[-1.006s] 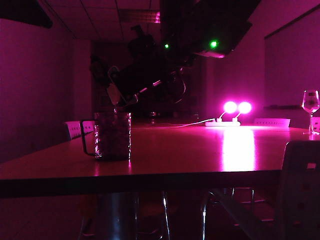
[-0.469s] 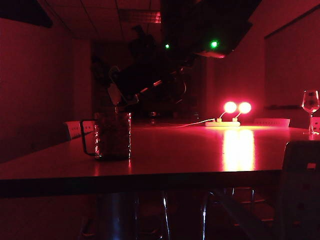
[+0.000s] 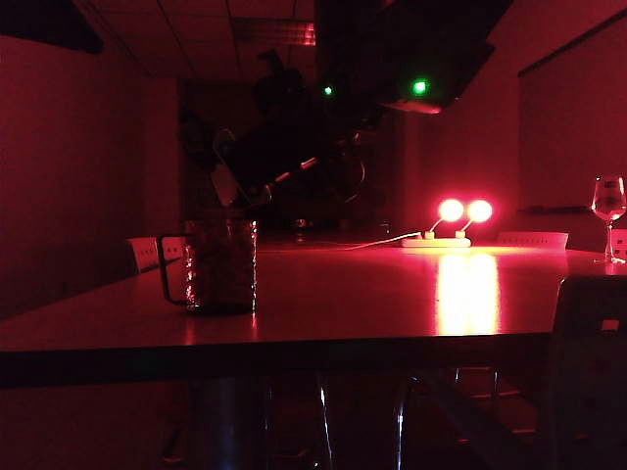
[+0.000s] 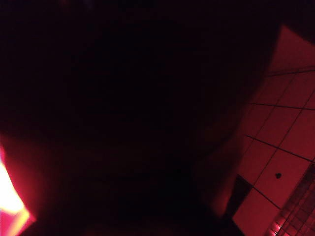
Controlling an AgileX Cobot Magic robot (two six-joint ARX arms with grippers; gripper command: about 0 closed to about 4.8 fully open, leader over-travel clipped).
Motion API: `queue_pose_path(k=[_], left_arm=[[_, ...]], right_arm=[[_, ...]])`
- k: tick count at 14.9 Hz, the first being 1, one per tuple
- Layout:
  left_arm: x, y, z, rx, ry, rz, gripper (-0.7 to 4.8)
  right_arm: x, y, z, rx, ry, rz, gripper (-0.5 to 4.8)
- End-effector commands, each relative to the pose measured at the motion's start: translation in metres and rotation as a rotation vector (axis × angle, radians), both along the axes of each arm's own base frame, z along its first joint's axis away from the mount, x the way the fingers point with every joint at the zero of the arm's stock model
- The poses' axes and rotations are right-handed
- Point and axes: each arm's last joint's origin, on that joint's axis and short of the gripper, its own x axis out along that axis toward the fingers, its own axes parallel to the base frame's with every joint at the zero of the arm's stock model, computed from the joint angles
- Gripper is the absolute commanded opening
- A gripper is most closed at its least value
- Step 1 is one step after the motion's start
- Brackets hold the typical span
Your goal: Pick up the black thermos cup, pour some water from it into the cup, and then put the thermos cup back on the table.
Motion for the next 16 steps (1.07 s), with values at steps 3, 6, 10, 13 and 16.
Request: queue_pose_path(k=[3, 6, 10, 13, 16], left_arm=[[-0.0003, -0.0005, 0.0028, -0.005, -0.012, -0.009, -0.07], [-0.0003, -0.0005, 0.0028, -0.005, -0.012, -0.009, -0.07], [-0.0003, -0.0005, 0.0028, -0.006, -0.011, -0.009, -0.07], [-0.0003, -0.0005, 0.0028, -0.006, -0.011, -0.009, -0.07], [-0.0003, -0.0005, 0.0028, -0.006, -0.011, -0.009, -0.07]], right_arm=[[-0.001, 0.0005, 0.0118, 0.068, -0.037, 0.014, 1.92], [-0.0009, 0.0004, 0.0118, 0.072, -0.035, 0.014, 1.92], [-0.0015, 0.0011, 0.0116, 0.139, -0.002, 0.018, 1.92], [-0.0017, 0.0014, 0.0106, 0.165, 0.021, 0.019, 1.92], [-0.0021, 0.0019, 0.0096, 0.339, 0.117, 0.02, 1.92]])
